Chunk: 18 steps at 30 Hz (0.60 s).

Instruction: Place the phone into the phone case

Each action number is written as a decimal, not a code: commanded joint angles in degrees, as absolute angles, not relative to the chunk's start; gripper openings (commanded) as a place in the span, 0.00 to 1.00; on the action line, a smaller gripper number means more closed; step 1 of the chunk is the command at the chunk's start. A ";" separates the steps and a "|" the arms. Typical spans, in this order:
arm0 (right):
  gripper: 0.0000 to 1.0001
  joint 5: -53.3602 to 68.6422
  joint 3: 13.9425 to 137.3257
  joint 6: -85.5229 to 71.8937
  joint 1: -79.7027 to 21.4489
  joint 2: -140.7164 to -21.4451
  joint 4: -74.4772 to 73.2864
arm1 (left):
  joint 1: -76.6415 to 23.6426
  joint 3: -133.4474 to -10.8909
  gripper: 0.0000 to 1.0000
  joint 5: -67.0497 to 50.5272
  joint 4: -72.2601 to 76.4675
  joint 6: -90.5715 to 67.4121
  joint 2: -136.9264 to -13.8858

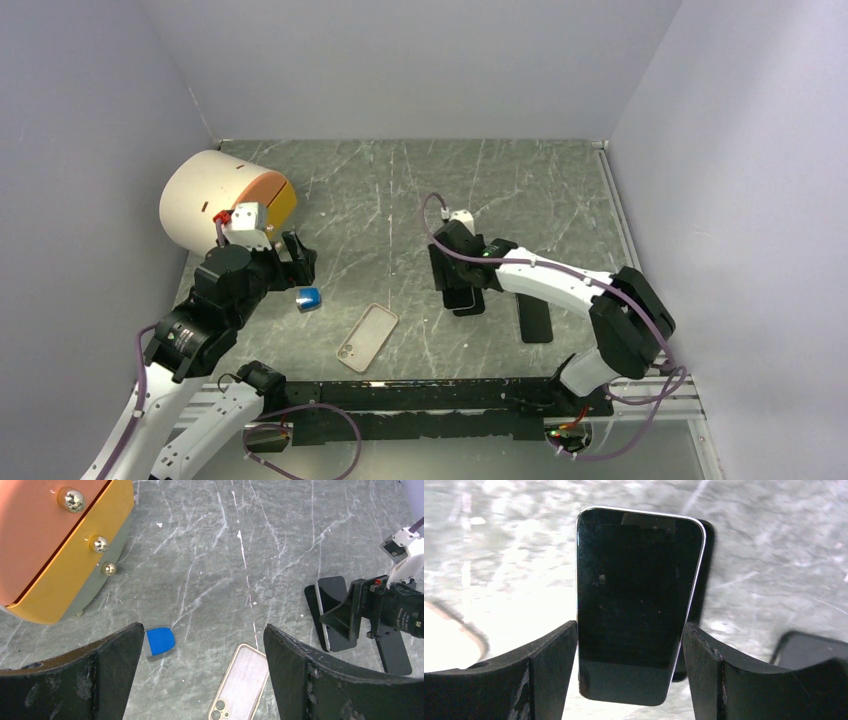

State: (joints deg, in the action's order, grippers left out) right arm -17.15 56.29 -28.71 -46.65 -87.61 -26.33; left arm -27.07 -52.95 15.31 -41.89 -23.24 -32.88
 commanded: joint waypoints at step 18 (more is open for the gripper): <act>0.32 -16.54 51.18 -26.27 -40.59 -89.14 -19.33 | -26.84 -53.22 0.94 15.20 -41.46 -23.60 -33.61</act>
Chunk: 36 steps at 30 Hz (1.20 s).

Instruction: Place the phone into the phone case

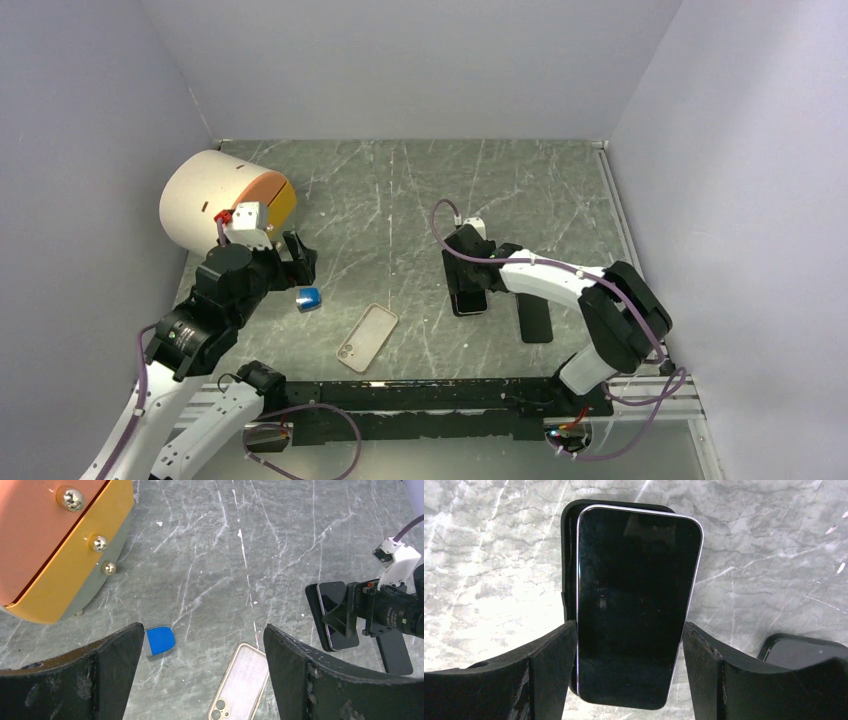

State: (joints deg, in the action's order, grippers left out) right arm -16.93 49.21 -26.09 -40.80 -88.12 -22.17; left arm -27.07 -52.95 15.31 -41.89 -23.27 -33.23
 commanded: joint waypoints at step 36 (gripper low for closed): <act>0.96 -16.32 56.96 -28.59 -40.32 -91.26 -26.65 | -26.86 -52.99 0.94 14.49 -41.04 -23.37 -34.28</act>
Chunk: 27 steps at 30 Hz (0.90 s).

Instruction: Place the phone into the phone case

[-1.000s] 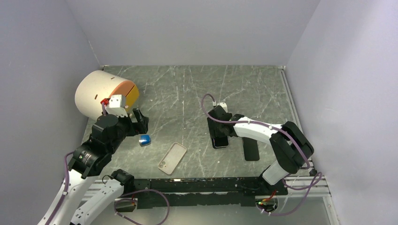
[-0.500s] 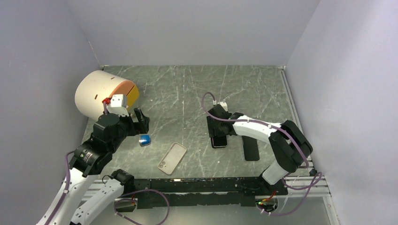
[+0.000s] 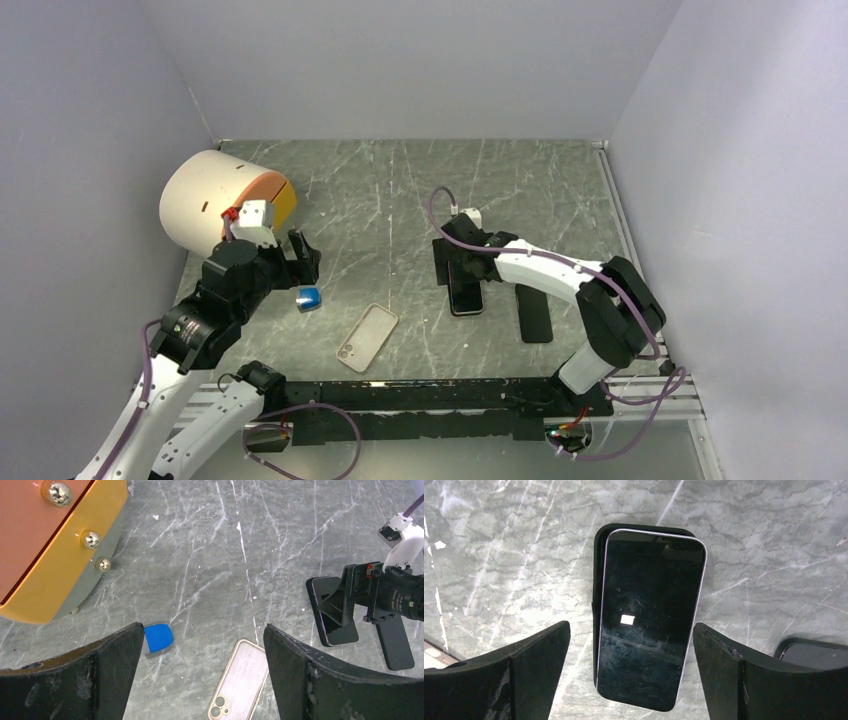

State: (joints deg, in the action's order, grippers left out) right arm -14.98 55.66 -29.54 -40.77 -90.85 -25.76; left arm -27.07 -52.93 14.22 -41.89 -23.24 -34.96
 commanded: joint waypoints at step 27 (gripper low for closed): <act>0.76 -15.55 54.93 -29.46 -42.30 -97.78 -19.04 | -26.85 -53.39 0.94 14.87 -41.83 -23.39 -35.43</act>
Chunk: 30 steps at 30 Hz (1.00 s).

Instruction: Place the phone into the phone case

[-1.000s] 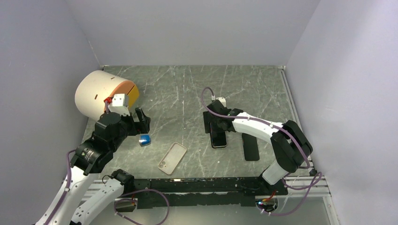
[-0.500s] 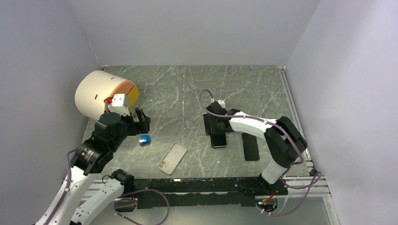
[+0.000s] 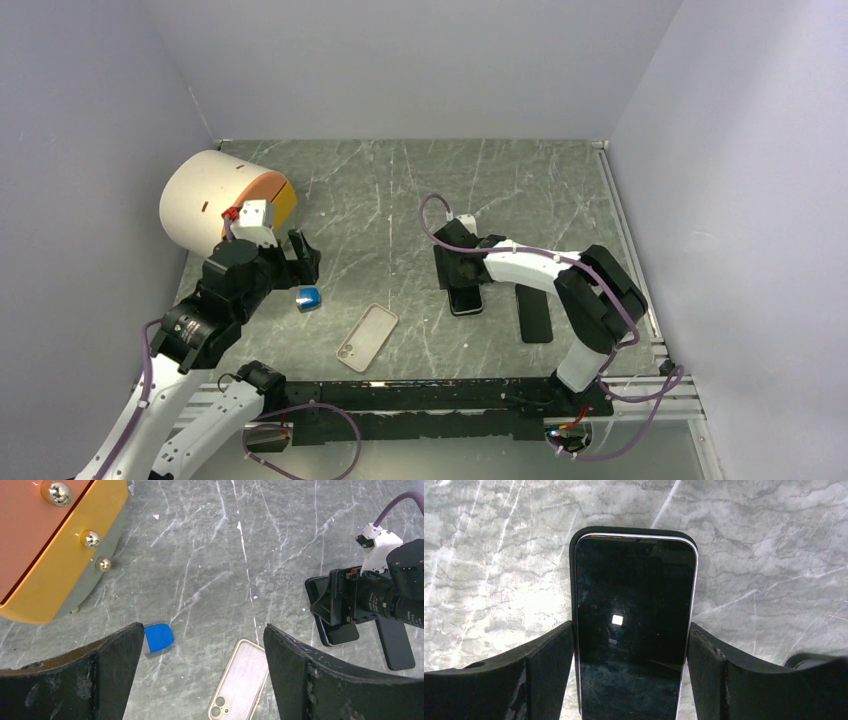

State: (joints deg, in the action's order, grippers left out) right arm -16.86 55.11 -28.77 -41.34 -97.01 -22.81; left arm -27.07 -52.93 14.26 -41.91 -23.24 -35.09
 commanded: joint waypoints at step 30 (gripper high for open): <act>0.75 -9.14 53.48 -31.42 -49.16 -97.99 -10.82 | -26.89 -53.84 0.93 9.29 -44.25 -31.37 -35.90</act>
